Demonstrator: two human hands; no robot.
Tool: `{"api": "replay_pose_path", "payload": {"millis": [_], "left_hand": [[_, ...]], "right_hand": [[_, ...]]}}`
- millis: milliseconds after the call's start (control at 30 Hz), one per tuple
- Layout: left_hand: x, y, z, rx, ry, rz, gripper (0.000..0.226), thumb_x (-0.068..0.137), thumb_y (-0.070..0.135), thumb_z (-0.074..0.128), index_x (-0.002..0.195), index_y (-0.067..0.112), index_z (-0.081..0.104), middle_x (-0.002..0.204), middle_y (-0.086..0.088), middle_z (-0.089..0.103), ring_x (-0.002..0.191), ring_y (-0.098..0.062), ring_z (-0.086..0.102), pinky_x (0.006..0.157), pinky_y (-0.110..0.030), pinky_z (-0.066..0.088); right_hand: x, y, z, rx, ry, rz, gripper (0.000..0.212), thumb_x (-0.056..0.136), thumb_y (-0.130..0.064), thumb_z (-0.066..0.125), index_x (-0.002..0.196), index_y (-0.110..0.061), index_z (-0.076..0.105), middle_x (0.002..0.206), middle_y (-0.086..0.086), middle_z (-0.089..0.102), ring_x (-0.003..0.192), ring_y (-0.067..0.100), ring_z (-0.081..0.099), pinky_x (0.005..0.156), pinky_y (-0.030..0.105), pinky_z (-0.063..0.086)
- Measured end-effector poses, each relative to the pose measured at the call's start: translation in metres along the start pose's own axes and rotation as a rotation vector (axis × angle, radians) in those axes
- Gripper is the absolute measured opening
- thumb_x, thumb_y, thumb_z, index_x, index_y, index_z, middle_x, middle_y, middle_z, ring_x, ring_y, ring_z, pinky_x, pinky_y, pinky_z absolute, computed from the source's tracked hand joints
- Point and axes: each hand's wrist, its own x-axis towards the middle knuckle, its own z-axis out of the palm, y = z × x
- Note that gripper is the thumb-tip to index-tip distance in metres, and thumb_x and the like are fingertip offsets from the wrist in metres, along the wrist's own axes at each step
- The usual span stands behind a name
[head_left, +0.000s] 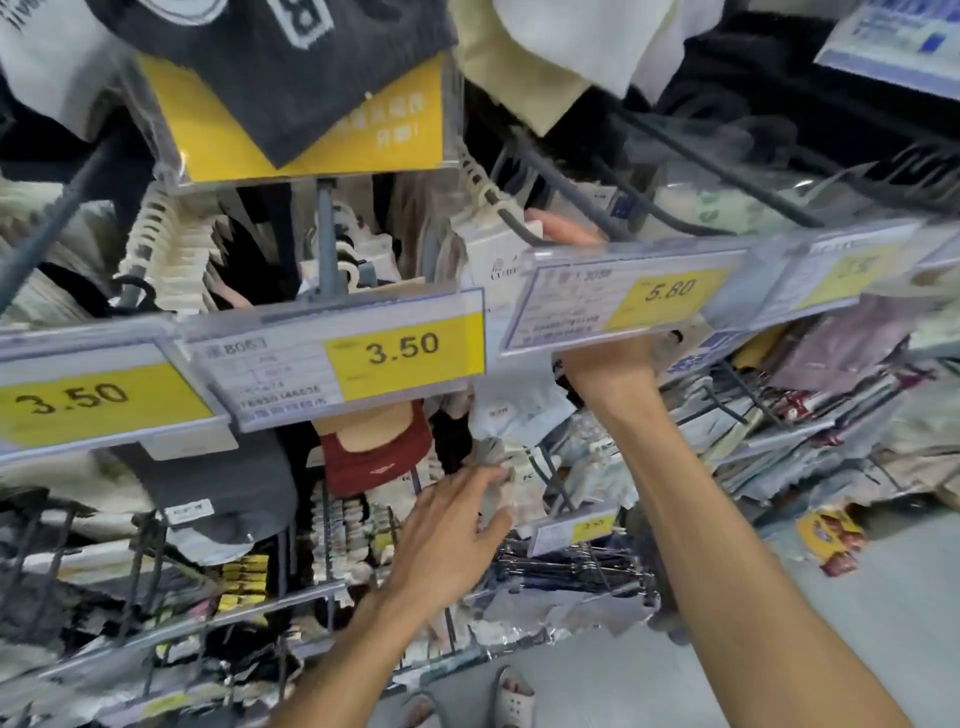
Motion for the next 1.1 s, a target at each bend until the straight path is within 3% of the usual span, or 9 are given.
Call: {"api": "replay_pose_path", "payload": {"millis": [100, 167, 333, 400, 533, 733, 800, 900, 1100], "left_hand": [[0.000, 0.003, -0.002, -0.049, 0.050, 0.024, 0.037, 0.098, 0.036, 0.051, 0.135, 0.033, 0.049, 0.139, 0.014, 0.054, 0.122, -0.006, 0.051, 0.107, -0.035, 0.040], [-0.002, 0.007, -0.003, -0.117, 0.146, 0.040, 0.031, 0.098, 0.028, 0.054, 0.128, 0.025, 0.057, 0.130, 0.011, 0.060, 0.114, 0.000, 0.049, 0.104, -0.032, 0.041], [-0.027, 0.032, 0.018, -0.134, 0.246, 0.212, 0.019, 0.095, 0.032, 0.049, 0.111, 0.030, 0.060, 0.103, 0.022, 0.059, 0.096, 0.011, 0.047, 0.083, -0.003, 0.032], [-0.041, 0.047, 0.055, -0.204, 0.081, 0.225, 0.017, 0.095, 0.036, 0.050, 0.109, 0.034, 0.059, 0.096, 0.028, 0.060, 0.088, 0.014, 0.053, 0.077, 0.001, 0.036], [-0.082, 0.073, 0.173, -0.114, -0.476, 0.129, 0.017, 0.095, 0.017, 0.062, 0.110, 0.022, 0.067, 0.093, 0.009, 0.069, 0.092, -0.013, 0.067, 0.080, -0.032, 0.055], [-0.182, 0.106, 0.338, 0.130, -1.120, 0.079, 0.014, 0.097, 0.012, 0.060, 0.107, 0.010, 0.069, 0.097, -0.004, 0.068, 0.091, -0.019, 0.064, 0.077, -0.019, 0.043], [-0.216, 0.113, 0.388, 0.163, -1.279, -0.010, 0.005, 0.097, 0.009, 0.059, 0.098, 0.011, 0.064, 0.094, -0.008, 0.064, 0.088, -0.020, 0.059, 0.082, -0.031, 0.047], [-0.251, 0.109, 0.455, 0.209, -1.416, -0.171, 0.017, 0.100, 0.006, 0.053, 0.085, 0.013, 0.058, 0.083, -0.010, 0.061, 0.078, -0.024, 0.057, 0.067, -0.033, 0.050], [-0.279, 0.107, 0.572, 0.278, -1.531, -0.161, 0.017, 0.074, 0.041, 0.056, 0.080, 0.030, 0.067, 0.077, 0.007, 0.072, 0.081, -0.015, 0.068, 0.085, -0.043, 0.053]], "right_hand": [[-0.019, 0.016, -0.009, -0.085, 0.050, -0.082, 0.023, 0.089, 0.005, 0.053, 0.082, -0.014, 0.064, 0.077, 0.008, 0.067, 0.064, 0.013, 0.059, 0.062, 0.011, 0.045], [-0.055, 0.037, -0.029, -0.048, 0.123, -0.161, 0.028, 0.092, 0.001, 0.055, 0.101, -0.024, 0.064, 0.098, 0.003, 0.067, 0.090, 0.011, 0.065, 0.075, 0.025, 0.053], [-0.212, 0.120, -0.094, -0.207, 0.073, 0.185, 0.027, 0.096, -0.011, 0.056, 0.108, -0.032, 0.067, 0.109, -0.016, 0.060, 0.096, 0.012, 0.064, 0.075, 0.030, 0.056], [-0.287, 0.159, -0.130, -0.345, 0.007, 0.435, 0.027, 0.093, -0.001, 0.056, 0.106, -0.021, 0.069, 0.112, -0.009, 0.059, 0.092, 0.016, 0.065, 0.078, 0.034, 0.055], [-0.431, 0.199, -0.212, -0.466, 0.030, 0.916, 0.023, 0.089, -0.006, 0.053, 0.104, -0.009, 0.070, 0.095, -0.001, 0.068, 0.083, 0.021, 0.065, 0.077, 0.036, 0.051], [-0.588, 0.219, -0.297, -0.427, 0.063, 1.186, 0.027, 0.093, -0.010, 0.051, 0.112, -0.015, 0.069, 0.104, -0.004, 0.066, 0.094, 0.019, 0.063, 0.076, 0.025, 0.044], [-0.633, 0.231, -0.318, -0.388, 0.113, 1.268, 0.025, 0.094, -0.014, 0.051, 0.113, -0.018, 0.068, 0.108, 0.000, 0.070, 0.098, 0.021, 0.065, 0.078, 0.028, 0.046], [-0.691, 0.259, -0.341, -0.294, 0.184, 1.431, 0.024, 0.095, -0.015, 0.052, 0.114, -0.018, 0.067, 0.114, 0.002, 0.069, 0.103, 0.020, 0.063, 0.079, 0.026, 0.045], [-0.771, 0.355, -0.367, -0.117, 0.474, 1.681, 0.023, 0.095, -0.015, 0.057, 0.116, -0.016, 0.067, 0.113, 0.003, 0.070, 0.109, 0.024, 0.063, 0.092, 0.033, 0.047]]}}
